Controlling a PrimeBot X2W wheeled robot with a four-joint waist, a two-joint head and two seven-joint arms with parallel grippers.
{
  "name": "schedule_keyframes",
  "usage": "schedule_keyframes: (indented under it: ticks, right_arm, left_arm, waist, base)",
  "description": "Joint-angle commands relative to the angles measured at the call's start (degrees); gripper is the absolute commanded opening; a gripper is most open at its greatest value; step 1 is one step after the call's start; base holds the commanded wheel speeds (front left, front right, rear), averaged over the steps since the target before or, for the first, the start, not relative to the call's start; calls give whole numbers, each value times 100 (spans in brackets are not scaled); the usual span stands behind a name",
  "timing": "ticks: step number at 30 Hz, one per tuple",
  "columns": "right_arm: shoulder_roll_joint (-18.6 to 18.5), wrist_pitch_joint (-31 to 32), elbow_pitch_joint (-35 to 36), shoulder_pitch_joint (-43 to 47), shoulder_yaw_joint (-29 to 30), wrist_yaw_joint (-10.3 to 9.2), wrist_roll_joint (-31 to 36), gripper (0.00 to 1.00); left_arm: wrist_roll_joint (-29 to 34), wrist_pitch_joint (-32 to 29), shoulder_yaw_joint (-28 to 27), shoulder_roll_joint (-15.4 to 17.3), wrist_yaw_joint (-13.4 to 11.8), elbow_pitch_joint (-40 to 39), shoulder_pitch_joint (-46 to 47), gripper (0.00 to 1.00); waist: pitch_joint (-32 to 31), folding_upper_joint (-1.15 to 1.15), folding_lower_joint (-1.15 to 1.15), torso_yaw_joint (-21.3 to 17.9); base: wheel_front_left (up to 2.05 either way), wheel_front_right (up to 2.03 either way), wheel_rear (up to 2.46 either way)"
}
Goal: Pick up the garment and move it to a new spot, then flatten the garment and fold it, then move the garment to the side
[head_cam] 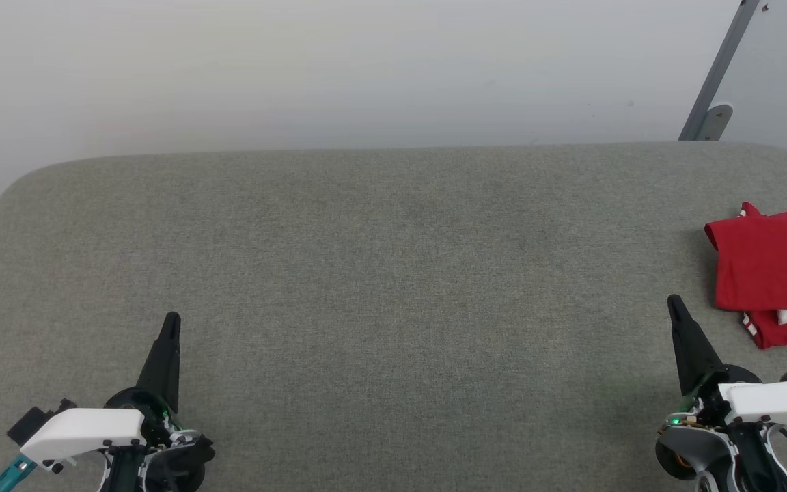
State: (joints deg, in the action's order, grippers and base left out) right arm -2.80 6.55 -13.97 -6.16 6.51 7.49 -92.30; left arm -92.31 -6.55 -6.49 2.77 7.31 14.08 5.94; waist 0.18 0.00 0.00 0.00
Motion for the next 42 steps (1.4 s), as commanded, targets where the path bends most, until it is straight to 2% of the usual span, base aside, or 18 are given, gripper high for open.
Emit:
schedule_keyframes:
  ticks: [1,42]
  right_arm:
    - [-16,14,-15,-30,1,0,-22,0]
    - [-16,14,-14,-30,1,-1,-22,0]
  left_arm:
    - [-19,-17,-10,8,33,-4,70,0]
    - [-19,-16,-9,8,33,-4,70,0]
  waist:
    - [0,0,0,0]
    - [0,0,0,0]
  base:
    - [0,0,0]
    - [0,0,0]
